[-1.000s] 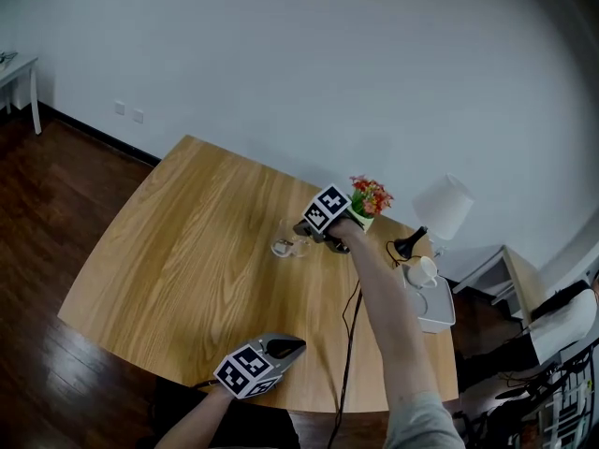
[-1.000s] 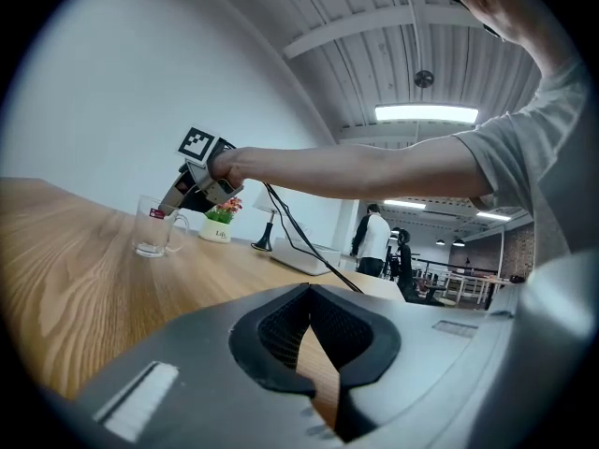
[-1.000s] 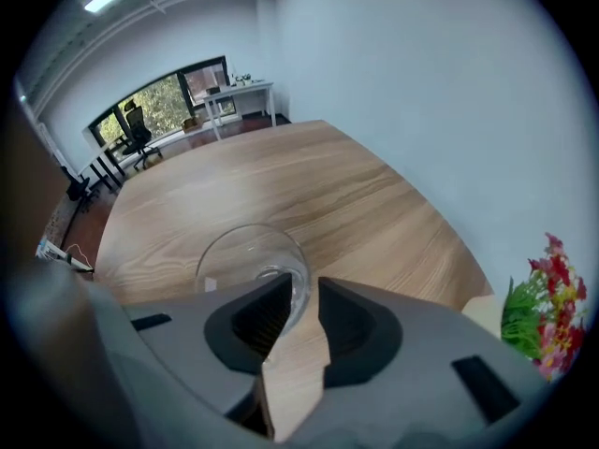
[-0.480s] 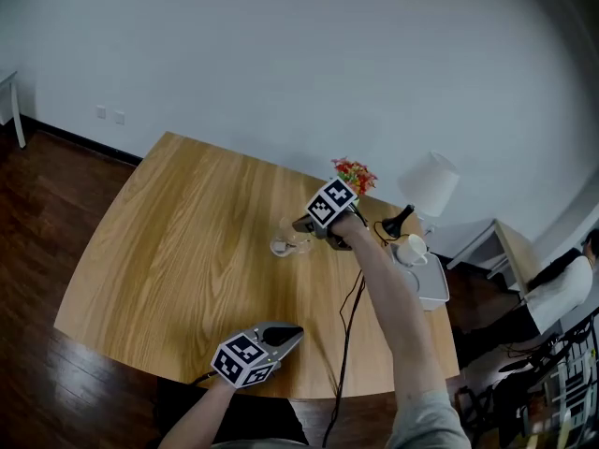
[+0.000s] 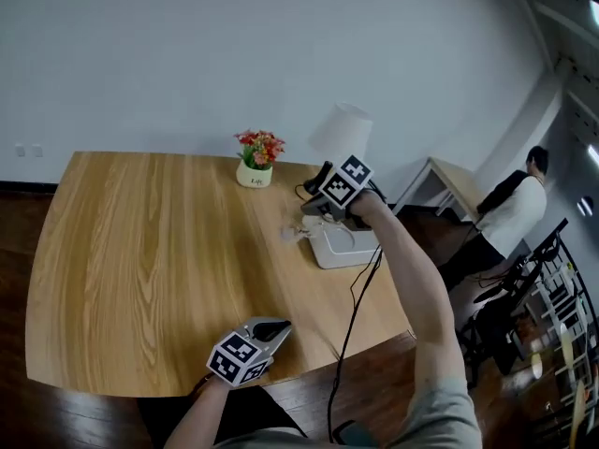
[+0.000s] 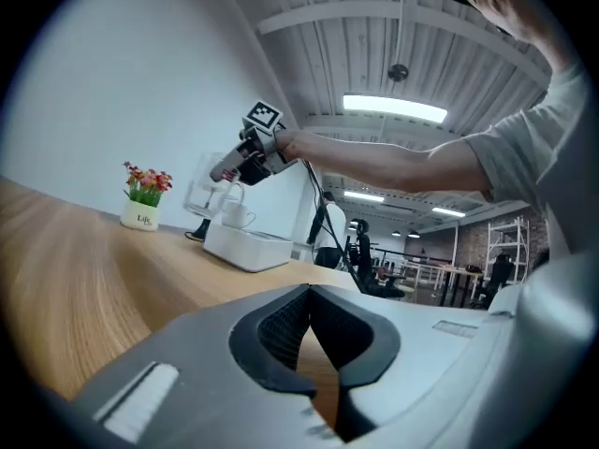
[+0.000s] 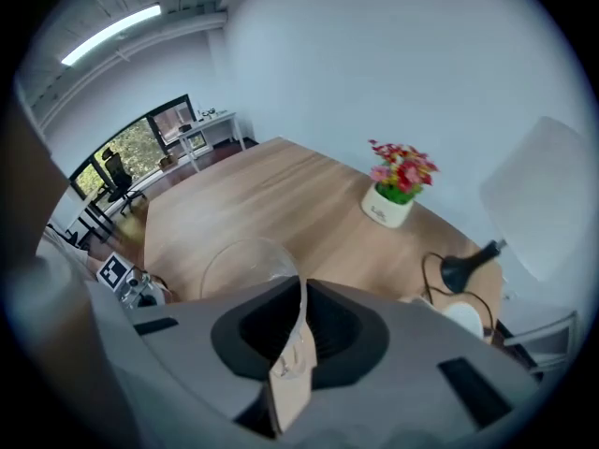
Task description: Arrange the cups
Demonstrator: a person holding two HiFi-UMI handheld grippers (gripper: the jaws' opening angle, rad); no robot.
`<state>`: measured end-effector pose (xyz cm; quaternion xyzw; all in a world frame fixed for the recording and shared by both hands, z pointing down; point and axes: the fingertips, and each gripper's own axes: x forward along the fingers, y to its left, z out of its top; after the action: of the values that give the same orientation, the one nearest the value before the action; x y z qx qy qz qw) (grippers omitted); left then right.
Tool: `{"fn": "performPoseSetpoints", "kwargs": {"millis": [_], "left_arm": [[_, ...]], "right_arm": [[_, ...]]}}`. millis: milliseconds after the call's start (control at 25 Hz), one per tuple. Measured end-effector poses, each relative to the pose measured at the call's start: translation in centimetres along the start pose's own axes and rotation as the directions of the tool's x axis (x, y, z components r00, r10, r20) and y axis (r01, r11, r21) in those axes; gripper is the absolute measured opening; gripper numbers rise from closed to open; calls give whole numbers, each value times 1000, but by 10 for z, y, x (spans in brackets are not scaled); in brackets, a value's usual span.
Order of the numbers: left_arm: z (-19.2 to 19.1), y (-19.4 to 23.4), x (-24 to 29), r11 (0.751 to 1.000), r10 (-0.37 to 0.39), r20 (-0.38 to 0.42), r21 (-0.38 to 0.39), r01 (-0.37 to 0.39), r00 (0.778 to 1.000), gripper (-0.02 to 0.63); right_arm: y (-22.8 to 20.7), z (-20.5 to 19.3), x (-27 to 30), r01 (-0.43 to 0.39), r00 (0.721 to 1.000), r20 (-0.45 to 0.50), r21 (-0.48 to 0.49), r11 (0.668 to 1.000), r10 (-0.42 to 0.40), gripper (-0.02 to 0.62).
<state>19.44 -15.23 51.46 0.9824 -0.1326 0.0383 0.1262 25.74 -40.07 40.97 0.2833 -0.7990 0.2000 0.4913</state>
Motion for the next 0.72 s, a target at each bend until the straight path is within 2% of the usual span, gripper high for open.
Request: {"fn": "performPoseSetpoints", "kwargs": {"millis": [160, 320, 520, 720], "left_arm": [[0, 4, -1, 1000, 2, 1, -16, -2, 1000, 9], [0, 7, 0, 999, -1, 8, -40, 1, 1000, 9], [-5, 3, 2, 1000, 19, -17, 23, -19, 1000, 9], [-3, 5, 2, 1000, 17, -3, -6, -17, 1000, 9]], "right_arm": [[-45, -74, -43, 80, 996, -54, 102, 991, -75, 28], [-86, -133, -66, 144, 989, -76, 217, 966, -130, 28], [-110, -152, -61, 150, 988, -77, 292, 945, -133, 28], [-126, -153, -44, 146, 988, -97, 319, 937, -121, 28]]}}
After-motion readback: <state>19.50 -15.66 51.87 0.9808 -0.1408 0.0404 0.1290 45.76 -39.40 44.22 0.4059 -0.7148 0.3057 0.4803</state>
